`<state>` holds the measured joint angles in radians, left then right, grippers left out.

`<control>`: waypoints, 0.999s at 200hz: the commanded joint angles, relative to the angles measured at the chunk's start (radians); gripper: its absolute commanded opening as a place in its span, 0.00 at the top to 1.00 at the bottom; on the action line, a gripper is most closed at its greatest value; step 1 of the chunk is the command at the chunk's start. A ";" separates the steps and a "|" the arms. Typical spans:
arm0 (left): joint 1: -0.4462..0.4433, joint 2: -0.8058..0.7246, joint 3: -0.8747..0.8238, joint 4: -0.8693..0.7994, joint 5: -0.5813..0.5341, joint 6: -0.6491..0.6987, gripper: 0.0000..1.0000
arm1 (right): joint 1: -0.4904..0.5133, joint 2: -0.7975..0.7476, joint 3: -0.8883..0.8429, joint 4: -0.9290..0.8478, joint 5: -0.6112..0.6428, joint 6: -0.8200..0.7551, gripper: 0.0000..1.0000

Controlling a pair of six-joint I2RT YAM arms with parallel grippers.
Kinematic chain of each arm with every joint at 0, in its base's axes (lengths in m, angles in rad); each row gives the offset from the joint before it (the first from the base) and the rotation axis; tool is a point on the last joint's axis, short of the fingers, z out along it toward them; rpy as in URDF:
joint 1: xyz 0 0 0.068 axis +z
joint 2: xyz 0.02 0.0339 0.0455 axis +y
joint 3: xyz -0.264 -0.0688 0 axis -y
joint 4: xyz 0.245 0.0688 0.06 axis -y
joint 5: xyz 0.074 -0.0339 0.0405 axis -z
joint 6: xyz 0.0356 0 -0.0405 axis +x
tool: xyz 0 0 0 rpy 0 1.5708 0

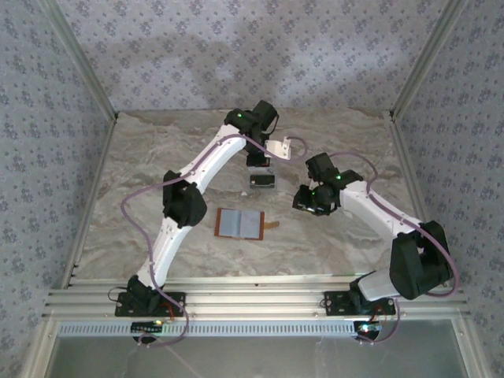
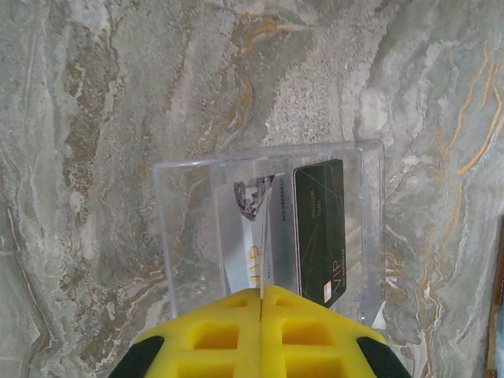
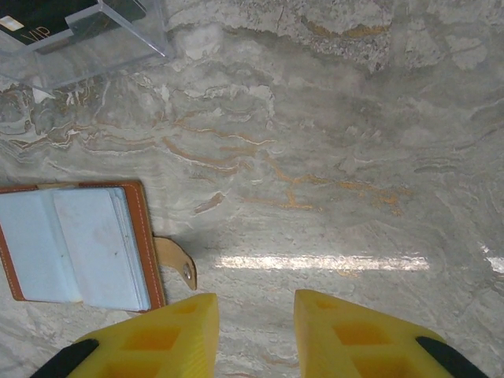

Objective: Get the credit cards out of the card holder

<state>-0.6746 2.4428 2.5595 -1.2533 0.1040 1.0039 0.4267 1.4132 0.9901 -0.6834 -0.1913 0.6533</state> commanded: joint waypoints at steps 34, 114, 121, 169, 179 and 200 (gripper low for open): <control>-0.014 0.046 0.036 -0.035 -0.019 0.030 1.00 | -0.010 -0.025 -0.014 -0.001 -0.008 -0.016 0.68; -0.027 0.088 0.039 -0.016 -0.029 0.022 1.00 | -0.011 -0.029 -0.032 0.014 -0.002 -0.015 0.68; -0.028 0.088 0.038 -0.017 -0.021 0.022 1.00 | -0.011 -0.030 -0.034 0.013 -0.002 -0.016 0.68; -0.027 0.101 0.040 0.041 -0.074 0.005 0.85 | -0.012 -0.035 -0.037 0.017 -0.002 -0.015 0.68; -0.027 0.101 0.039 0.053 -0.084 0.005 0.83 | -0.010 -0.037 -0.037 0.014 -0.002 -0.015 0.68; -0.027 0.101 0.042 0.068 -0.083 0.010 0.79 | -0.010 -0.040 -0.038 0.020 0.003 -0.014 0.68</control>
<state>-0.6941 2.5237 2.5614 -1.2095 0.0334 1.0050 0.4183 1.3972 0.9615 -0.6716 -0.1978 0.6537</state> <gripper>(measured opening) 0.194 0.323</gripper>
